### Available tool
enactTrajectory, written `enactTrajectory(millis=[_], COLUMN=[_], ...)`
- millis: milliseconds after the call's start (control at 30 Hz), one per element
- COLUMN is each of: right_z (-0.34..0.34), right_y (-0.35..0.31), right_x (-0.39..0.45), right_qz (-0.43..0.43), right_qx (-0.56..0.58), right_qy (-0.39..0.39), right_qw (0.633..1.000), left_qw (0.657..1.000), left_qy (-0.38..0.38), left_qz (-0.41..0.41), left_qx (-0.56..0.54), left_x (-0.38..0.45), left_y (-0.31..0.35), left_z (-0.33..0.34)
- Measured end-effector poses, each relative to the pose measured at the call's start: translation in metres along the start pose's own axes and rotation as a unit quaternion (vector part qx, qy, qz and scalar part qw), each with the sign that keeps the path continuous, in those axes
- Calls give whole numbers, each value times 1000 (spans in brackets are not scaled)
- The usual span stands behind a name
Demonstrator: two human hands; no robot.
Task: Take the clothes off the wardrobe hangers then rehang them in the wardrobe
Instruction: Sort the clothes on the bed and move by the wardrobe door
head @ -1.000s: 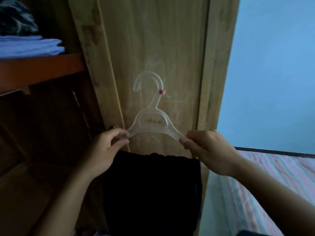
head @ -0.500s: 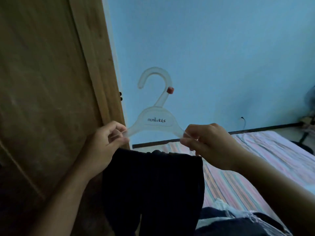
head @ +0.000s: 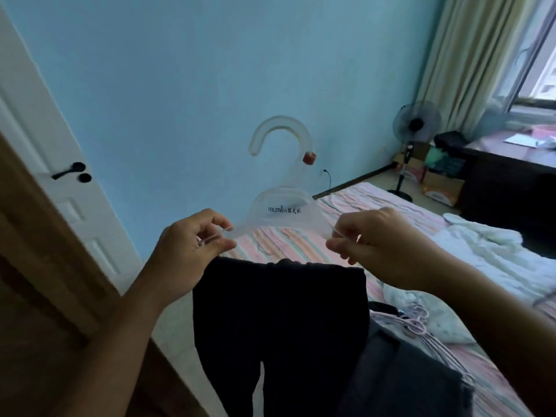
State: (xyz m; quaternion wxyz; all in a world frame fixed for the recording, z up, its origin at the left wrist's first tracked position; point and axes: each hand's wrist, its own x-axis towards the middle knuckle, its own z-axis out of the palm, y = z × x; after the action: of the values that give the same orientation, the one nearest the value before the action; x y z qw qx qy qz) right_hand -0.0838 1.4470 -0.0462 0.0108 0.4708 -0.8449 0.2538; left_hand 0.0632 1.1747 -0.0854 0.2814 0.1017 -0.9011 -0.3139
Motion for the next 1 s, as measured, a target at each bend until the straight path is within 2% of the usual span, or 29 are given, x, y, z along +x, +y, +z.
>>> enactTrajectory(millis=[333, 500, 800, 1000], right_z=[35, 55, 71, 85], right_y=[-4, -8, 10, 82], right_x=[-97, -140, -193, -198], right_qz=[172, 224, 302, 363], right_qx=[-18, -17, -6, 21], right_qy=[62, 75, 41, 6], right_qw=[983, 972, 952, 931], left_qw=[985, 968, 935, 914], left_qy=[-148, -226, -331, -391], left_qz=[69, 88, 95, 50], left_qx=[-50, -62, -85, -93], left_x=[-1, -11, -17, -2], left_y=[9, 8, 10, 6], left_z=[42, 69, 143, 227])
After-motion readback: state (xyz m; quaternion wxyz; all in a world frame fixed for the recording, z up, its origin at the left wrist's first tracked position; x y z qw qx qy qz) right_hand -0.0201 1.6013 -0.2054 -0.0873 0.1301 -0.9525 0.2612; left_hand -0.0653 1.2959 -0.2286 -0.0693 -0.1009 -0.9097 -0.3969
